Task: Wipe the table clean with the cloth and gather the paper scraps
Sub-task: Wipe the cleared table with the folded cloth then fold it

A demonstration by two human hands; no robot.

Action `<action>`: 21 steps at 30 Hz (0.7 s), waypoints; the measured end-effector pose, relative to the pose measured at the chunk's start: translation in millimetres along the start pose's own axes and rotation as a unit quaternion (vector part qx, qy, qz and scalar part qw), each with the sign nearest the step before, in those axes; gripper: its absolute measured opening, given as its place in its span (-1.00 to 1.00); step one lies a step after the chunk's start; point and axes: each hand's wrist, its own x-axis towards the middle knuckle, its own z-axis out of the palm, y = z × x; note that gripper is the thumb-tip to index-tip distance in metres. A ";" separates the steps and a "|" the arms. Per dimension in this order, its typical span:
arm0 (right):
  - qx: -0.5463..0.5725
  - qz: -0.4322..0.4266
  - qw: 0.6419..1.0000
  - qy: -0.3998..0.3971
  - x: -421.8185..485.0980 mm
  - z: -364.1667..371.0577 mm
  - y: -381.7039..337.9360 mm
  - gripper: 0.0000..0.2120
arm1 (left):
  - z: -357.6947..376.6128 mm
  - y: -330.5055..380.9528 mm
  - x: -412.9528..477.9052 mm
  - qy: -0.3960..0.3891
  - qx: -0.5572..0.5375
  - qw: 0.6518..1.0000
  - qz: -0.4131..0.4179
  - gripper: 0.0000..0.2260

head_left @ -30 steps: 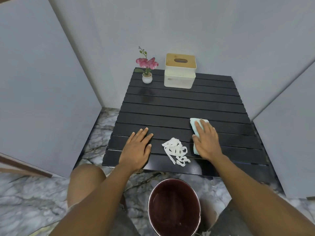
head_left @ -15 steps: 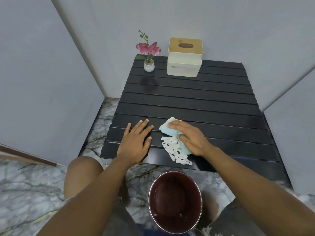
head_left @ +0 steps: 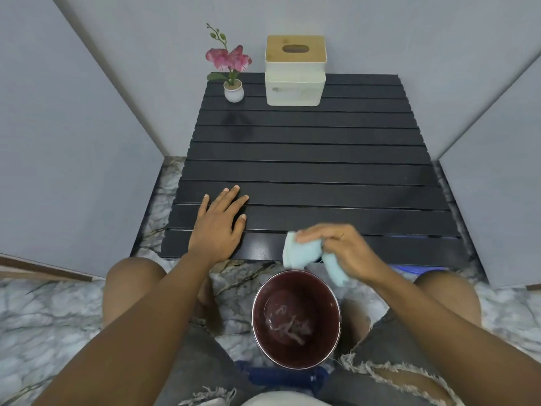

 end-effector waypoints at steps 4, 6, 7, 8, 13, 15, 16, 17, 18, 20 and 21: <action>-0.187 -0.077 0.961 0.187 19.2 -28.9 -10.4 -0.51 | -1.1 0.1 0.0 0.000 0.001 1.000 -0.002 -0.51; -0.363 -0.051 0.924 0.113 24.8 -36.5 -3.1 -0.48 | -1.5 0.3 -0.7 0.000 0.002 1.000 -0.001 -0.50; -0.413 -0.031 0.908 0.067 26.2 -36.5 2.1 -0.50 | -1.3 0.3 -1.0 -0.001 0.000 1.000 0.000 -0.50; -0.420 -0.015 0.906 0.045 26.7 -35.6 5.4 -0.52 | -1.1 0.2 -1.4 -0.001 -0.001 1.000 0.002 -0.50; -0.406 0.073 0.872 0.265 24.1 -40.5 -11.9 -0.59 | -1.5 -0.1 -2.6 -0.009 -0.001 1.000 0.001 -0.48; -0.438 0.166 0.847 0.252 26.1 -41.7 -17.5 -0.56 | -2.9 1.3 -2.2 -0.011 -0.001 1.000 -0.001 -0.46; -0.437 0.198 0.848 0.225 27.5 -40.2 -18.6 -0.55 | -3.7 2.2 -2.0 -0.011 0.000 1.000 -0.001 -0.46; -0.432 0.212 0.850 0.212 29.0 -38.0 -20.5 -0.55 | -4.0 2.9 -2.0 -0.012 0.002 1.000 -0.001 -0.45; -0.429 0.214 0.851 0.216 30.5 -36.3 -23.0 -0.57 | -4.1 3.2 -2.0 -0.012 0.003 1.000 0.000 -0.44; -0.430 0.203 0.845 0.245 33.7 -32.8 -29.9 -0.59 | -4.6 3.5 -1.9 -0.013 0.004 1.000 0.002 -0.42; -0.436 0.199 0.840 0.257 35.0 -30.7 -33.9 -0.60 | -5.7 4.6 -1.3 -0.015 0.003 1.000 0.000 -0.41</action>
